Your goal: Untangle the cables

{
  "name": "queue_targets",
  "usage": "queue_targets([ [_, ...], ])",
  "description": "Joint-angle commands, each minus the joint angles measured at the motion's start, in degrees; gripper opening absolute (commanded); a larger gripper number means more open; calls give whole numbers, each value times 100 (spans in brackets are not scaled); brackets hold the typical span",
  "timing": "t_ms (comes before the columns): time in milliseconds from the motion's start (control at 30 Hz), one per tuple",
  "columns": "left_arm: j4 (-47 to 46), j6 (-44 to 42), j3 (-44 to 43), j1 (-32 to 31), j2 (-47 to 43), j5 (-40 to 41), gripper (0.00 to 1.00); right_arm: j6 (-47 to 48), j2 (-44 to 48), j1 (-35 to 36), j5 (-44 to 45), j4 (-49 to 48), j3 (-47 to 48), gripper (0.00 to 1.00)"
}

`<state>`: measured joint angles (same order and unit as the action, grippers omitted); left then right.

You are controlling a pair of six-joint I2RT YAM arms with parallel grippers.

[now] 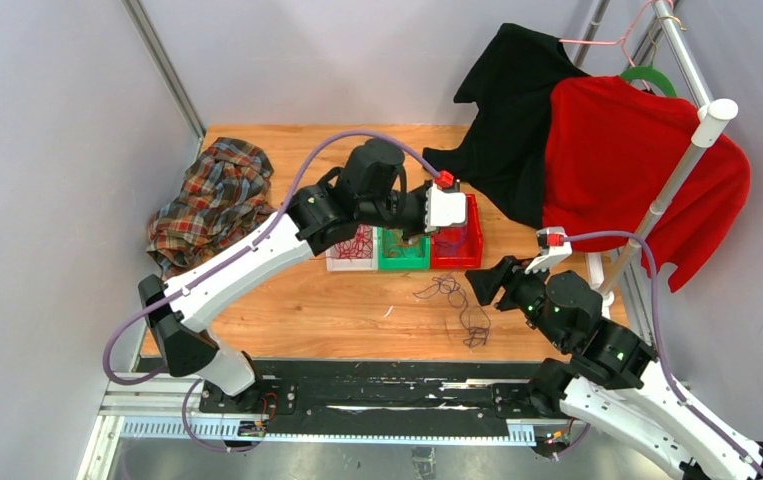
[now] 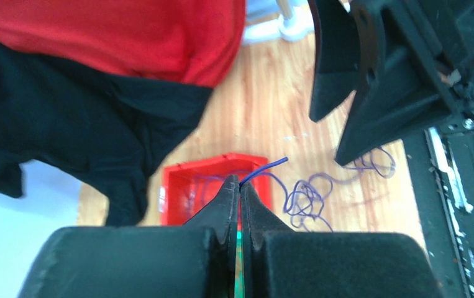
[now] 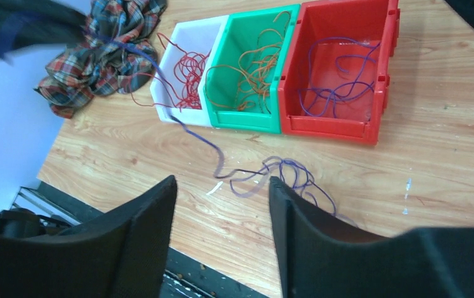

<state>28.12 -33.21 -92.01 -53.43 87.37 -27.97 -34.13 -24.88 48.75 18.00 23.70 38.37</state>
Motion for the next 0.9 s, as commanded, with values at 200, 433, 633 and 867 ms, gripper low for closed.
queue_targets([
  [200,400,-630,-1974,17,318,-155,1,1144,-711,-85,-220,-1007,385,67],
  [433,410,-559,-3248,12,812,-63,0,1469,-1395,-87,36,-1790,324,67],
  [633,40,-719,-3352,8,1054,527,0,1212,-1094,-117,510,-1781,-140,68],
  [867,-326,-593,-2815,157,1564,1274,1,1003,151,-139,920,-1361,-652,69],
])
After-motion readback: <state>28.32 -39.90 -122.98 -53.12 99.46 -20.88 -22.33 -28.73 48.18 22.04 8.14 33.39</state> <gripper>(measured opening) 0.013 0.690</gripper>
